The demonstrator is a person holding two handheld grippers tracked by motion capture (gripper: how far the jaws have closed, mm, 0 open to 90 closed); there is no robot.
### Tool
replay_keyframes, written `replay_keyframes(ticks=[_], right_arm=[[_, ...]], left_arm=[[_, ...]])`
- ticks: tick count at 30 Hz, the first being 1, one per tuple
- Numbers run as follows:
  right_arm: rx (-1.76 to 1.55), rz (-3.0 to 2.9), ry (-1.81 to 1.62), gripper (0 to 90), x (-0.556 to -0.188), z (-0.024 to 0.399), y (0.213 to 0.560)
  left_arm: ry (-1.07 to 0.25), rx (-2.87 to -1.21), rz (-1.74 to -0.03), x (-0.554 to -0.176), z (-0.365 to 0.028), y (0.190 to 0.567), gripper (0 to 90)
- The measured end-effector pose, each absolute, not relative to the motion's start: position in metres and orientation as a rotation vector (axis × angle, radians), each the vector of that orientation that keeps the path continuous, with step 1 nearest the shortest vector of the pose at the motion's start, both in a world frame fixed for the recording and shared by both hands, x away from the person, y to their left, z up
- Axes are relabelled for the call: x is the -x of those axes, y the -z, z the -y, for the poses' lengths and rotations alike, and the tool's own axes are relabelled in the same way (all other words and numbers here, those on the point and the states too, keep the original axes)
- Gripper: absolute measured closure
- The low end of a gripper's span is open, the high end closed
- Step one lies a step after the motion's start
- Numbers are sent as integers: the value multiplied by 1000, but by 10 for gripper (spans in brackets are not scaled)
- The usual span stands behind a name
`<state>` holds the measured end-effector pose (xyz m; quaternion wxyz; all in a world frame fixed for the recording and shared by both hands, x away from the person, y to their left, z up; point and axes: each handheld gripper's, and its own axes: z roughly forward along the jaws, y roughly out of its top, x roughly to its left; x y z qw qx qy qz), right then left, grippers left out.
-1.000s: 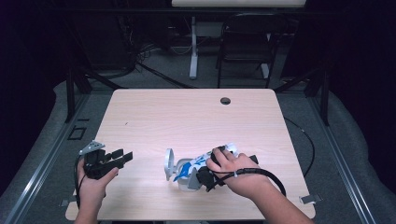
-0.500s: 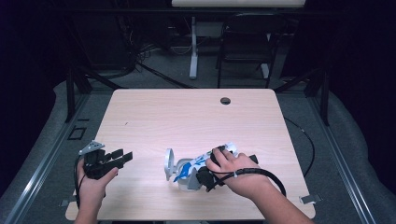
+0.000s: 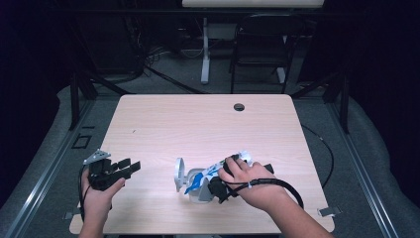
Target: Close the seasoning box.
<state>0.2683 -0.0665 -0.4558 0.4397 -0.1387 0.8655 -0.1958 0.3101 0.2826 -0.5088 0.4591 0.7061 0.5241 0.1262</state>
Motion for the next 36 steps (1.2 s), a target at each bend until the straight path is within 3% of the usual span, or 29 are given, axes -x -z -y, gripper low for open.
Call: replay_keyframes(ticks=[36], right_arm=[[328, -2164, 461, 648, -268, 68, 456]], left_arm=[[-309, -1740, -1294, -310, -283, 510, 490]])
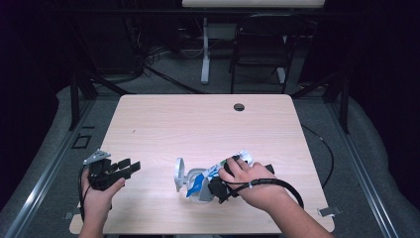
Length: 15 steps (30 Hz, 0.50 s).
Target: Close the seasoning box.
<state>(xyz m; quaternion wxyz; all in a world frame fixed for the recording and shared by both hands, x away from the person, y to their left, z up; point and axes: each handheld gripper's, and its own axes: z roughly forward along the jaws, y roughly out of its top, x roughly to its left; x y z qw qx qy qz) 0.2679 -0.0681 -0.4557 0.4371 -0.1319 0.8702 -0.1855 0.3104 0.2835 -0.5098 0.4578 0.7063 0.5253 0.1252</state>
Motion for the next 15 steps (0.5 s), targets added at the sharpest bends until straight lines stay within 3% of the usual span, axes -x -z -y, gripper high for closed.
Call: replay_keyframes(ticks=[15], right_arm=[[317, -2170, 450, 666, -268, 69, 456]], left_arm=[[-308, -1740, -1294, -311, -283, 510, 490]])
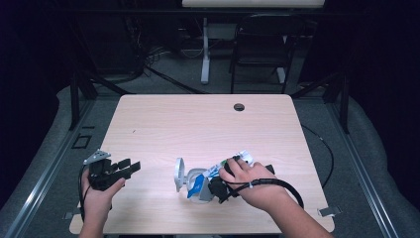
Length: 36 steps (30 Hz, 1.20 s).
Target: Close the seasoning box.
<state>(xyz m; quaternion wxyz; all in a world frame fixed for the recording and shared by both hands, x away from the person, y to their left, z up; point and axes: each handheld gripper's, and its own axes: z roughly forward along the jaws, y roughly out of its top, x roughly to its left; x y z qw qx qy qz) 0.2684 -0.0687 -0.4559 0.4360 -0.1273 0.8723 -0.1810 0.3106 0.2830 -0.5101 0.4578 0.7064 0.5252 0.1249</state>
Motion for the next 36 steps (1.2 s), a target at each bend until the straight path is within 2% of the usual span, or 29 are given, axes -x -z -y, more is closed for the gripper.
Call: replay_keyframes(ticks=[36], right_arm=[[303, -2163, 458, 693, -267, 67, 455]], left_arm=[[-311, -1737, -1292, -310, -283, 510, 490]])
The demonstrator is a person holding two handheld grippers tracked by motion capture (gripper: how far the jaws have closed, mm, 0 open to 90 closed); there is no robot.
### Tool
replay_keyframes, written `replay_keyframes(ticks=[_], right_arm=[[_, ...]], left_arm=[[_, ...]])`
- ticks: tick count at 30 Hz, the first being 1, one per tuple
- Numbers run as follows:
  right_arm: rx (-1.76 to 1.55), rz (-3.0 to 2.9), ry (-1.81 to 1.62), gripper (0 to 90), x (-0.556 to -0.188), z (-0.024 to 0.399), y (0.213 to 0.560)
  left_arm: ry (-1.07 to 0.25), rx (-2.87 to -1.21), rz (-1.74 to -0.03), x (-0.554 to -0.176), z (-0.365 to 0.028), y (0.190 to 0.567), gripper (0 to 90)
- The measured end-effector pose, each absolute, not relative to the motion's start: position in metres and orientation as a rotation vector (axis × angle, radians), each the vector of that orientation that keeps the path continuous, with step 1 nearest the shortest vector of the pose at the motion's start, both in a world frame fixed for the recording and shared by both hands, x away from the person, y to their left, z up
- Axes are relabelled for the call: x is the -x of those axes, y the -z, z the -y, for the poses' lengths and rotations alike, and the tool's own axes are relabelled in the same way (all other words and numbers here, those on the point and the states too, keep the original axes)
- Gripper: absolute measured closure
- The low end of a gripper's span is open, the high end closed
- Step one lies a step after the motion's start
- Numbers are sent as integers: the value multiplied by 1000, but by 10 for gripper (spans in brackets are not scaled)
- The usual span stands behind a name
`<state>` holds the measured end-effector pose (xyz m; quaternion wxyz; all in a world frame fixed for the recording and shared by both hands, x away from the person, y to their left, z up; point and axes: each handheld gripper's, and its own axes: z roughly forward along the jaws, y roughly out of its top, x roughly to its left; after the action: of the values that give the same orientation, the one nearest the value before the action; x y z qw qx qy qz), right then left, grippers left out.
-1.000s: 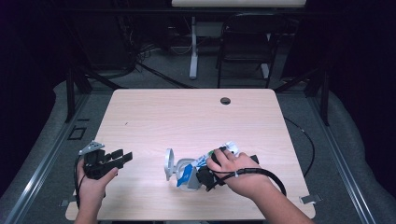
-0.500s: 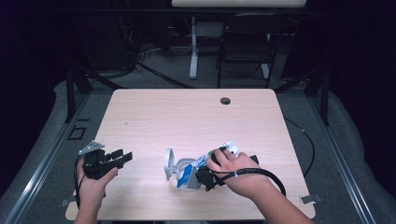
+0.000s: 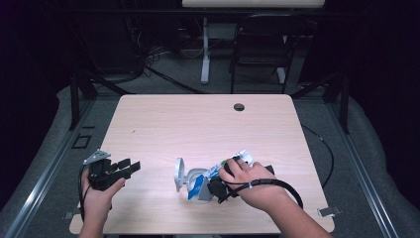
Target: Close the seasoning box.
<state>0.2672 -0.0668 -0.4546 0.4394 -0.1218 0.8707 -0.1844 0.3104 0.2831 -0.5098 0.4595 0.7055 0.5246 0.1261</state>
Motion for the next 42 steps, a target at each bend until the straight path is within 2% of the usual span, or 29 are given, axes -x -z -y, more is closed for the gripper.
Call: replay_keyframes(ticks=[42], right_arm=[[287, -2178, 442, 721, -270, 68, 453]], left_arm=[[-297, -1731, -1297, -312, -284, 509, 490]])
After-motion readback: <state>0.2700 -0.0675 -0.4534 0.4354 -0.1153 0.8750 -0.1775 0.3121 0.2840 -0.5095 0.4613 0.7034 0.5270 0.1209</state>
